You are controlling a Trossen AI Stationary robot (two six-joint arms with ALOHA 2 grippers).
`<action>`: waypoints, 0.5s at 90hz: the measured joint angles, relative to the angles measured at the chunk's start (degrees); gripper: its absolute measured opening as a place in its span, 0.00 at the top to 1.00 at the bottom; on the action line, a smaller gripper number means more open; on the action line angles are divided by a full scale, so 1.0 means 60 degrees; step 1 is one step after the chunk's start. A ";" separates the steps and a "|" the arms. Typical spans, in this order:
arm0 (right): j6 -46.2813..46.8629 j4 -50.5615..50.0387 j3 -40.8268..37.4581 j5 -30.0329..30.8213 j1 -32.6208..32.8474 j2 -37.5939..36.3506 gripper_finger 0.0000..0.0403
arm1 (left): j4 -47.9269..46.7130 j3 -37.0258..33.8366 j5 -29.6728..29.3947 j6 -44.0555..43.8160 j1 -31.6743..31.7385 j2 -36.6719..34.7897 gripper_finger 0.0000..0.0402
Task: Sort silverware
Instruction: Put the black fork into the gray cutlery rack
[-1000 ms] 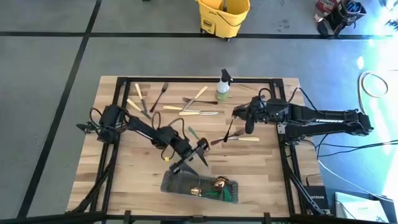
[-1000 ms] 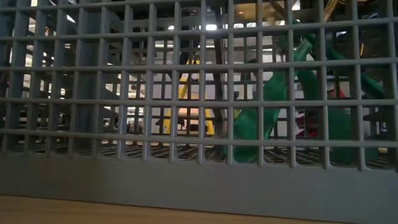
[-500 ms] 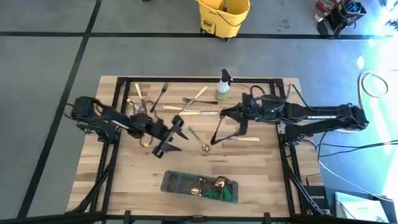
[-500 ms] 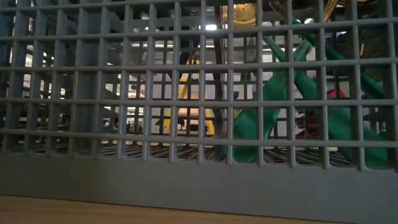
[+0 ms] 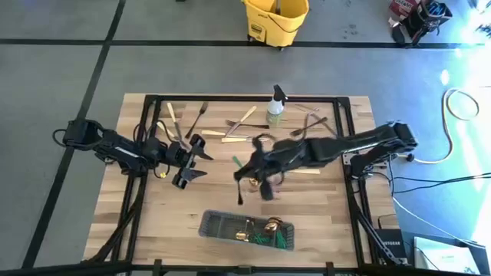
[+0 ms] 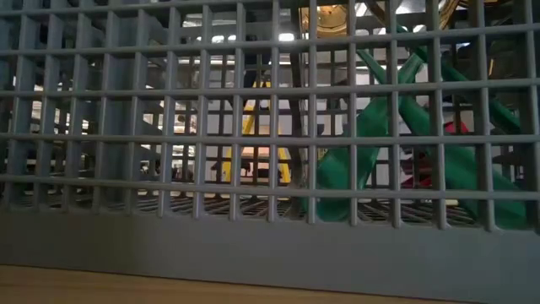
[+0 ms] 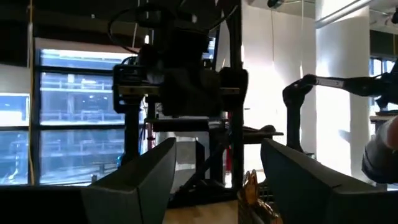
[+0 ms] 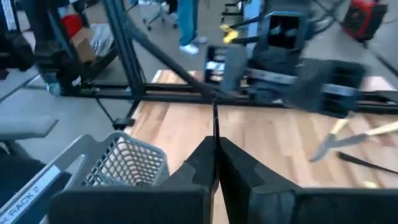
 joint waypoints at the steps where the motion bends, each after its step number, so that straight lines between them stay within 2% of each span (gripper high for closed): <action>1: 0.0000 0.0017 0.0059 0.0021 0.0017 0.0066 1.00 | -0.0003 -0.0007 0.0000 -0.0007 0.0000 0.0000 0.45; 19: -0.0232 0.0231 0.1019 0.0119 0.0305 0.0723 1.00 | -0.0075 0.0001 0.0000 0.0023 0.0000 -0.0004 0.45; 45: -0.0481 0.0369 0.1225 0.0160 0.1093 0.0869 1.00 | -0.0210 0.0001 -0.0028 0.0259 0.0000 -0.0004 0.45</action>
